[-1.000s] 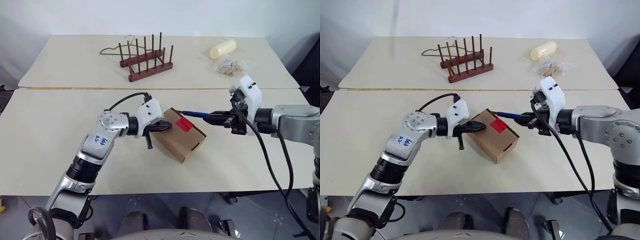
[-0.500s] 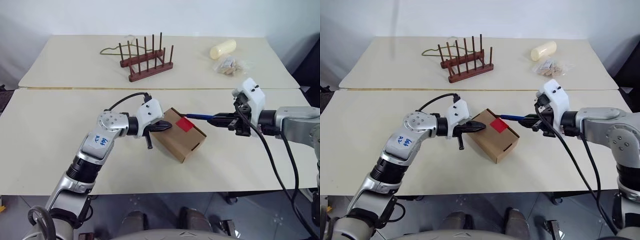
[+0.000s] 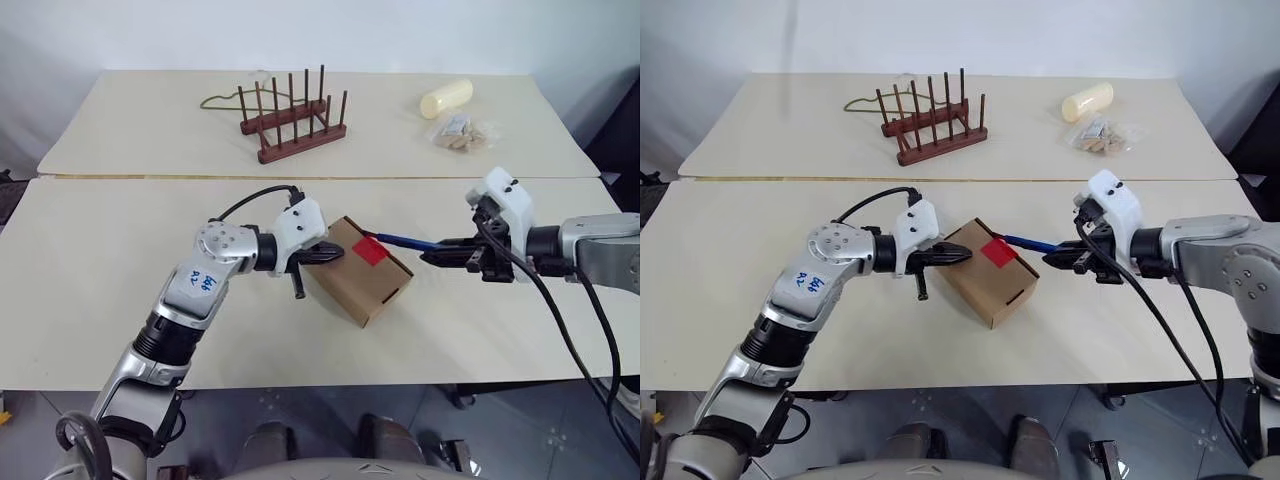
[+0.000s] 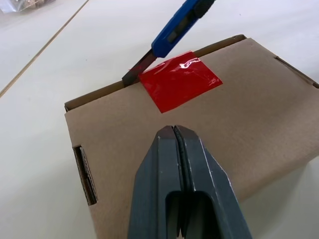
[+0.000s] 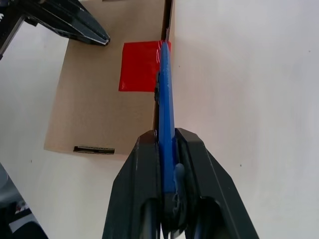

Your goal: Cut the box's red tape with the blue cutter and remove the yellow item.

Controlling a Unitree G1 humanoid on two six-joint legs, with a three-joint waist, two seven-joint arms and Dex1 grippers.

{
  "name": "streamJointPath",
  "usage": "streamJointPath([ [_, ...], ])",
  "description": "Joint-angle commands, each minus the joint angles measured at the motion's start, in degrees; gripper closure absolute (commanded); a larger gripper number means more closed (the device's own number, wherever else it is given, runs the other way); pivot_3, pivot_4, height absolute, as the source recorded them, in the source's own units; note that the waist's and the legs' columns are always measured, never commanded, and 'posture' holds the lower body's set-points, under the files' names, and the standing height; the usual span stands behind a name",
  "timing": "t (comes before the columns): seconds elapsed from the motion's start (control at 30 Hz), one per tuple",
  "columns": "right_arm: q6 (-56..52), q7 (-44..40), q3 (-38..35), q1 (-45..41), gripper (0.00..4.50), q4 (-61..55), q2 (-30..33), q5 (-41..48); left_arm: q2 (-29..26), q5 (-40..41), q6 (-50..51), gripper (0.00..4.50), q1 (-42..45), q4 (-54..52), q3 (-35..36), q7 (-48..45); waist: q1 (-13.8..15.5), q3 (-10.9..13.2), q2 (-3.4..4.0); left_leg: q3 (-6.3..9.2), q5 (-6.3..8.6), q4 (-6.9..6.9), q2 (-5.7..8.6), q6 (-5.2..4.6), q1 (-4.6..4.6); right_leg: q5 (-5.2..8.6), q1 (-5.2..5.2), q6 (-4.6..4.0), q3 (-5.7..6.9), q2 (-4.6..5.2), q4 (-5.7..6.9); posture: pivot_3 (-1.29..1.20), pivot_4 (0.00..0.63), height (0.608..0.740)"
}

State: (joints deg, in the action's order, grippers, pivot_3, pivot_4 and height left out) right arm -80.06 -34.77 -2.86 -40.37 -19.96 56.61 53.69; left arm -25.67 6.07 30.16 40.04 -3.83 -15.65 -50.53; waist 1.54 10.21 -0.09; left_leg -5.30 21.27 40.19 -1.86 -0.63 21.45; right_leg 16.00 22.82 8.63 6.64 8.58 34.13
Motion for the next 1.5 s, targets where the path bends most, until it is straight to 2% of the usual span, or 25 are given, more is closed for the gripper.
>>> streamJointPath([
  [0.03,-2.25,-1.51,0.78,-2.04,4.35,0.68,0.57,-0.11,0.07,-1.61,1.13,4.49,0.25,0.70,-2.75,-0.18,0.00,0.00,0.00,0.00,0.00,0.00,0.00,0.00,0.00,0.00,0.00,0.00,0.00,0.00,0.01,0.00,0.150,0.740],
  [0.5,-10.57,-7.51,10.84,-13.84,4.35,7.28,1.65,-3.41,1.58,-2.62,2.54,4.49,0.58,0.33,-4.53,0.96,-0.02,-0.01,0.01,0.00,0.00,0.01,0.00,0.00,-0.01,0.00,-0.01,0.00,0.00,0.00,0.02,0.00,0.150,0.740],
  [0.8,-12.44,-10.20,14.51,-17.74,4.35,9.77,4.16,-1.02,2.13,-2.96,4.37,4.49,0.31,0.67,-5.38,1.63,0.09,-0.01,0.00,0.02,0.00,0.02,0.01,0.00,-0.01,0.00,-0.02,0.00,0.00,0.02,0.01,0.00,0.150,0.740],
  [1.27,-12.44,-8.02,18.73,-24.95,4.35,15.49,4.16,4.89,2.67,-3.14,5.01,4.49,0.11,0.80,-6.82,1.68,0.08,-0.01,0.00,0.01,0.00,0.03,0.01,0.00,-0.01,0.00,-0.02,0.00,0.00,0.03,0.00,0.00,0.150,0.740],
  [1.4,-12.44,-3.77,17.63,-24.87,4.35,16.43,-0.57,1.94,2.64,-3.12,5.31,4.49,-0.42,0.19,-6.89,1.94,-0.13,-0.04,0.00,0.01,0.00,0.03,0.01,0.00,-0.02,0.00,-0.03,0.00,0.00,0.02,0.02,0.00,0.150,0.740],
  [1.5,-12.44,-3.10,18.12,-24.29,4.35,15.17,-0.96,-0.04,2.36,-3.07,5.69,4.49,-0.80,-0.55,-6.77,2.09,-0.02,-0.04,0.00,0.01,0.00,0.04,0.00,0.00,-0.01,0.00,-0.02,0.00,0.01,0.02,0.04,0.00,0.150,0.740],
])
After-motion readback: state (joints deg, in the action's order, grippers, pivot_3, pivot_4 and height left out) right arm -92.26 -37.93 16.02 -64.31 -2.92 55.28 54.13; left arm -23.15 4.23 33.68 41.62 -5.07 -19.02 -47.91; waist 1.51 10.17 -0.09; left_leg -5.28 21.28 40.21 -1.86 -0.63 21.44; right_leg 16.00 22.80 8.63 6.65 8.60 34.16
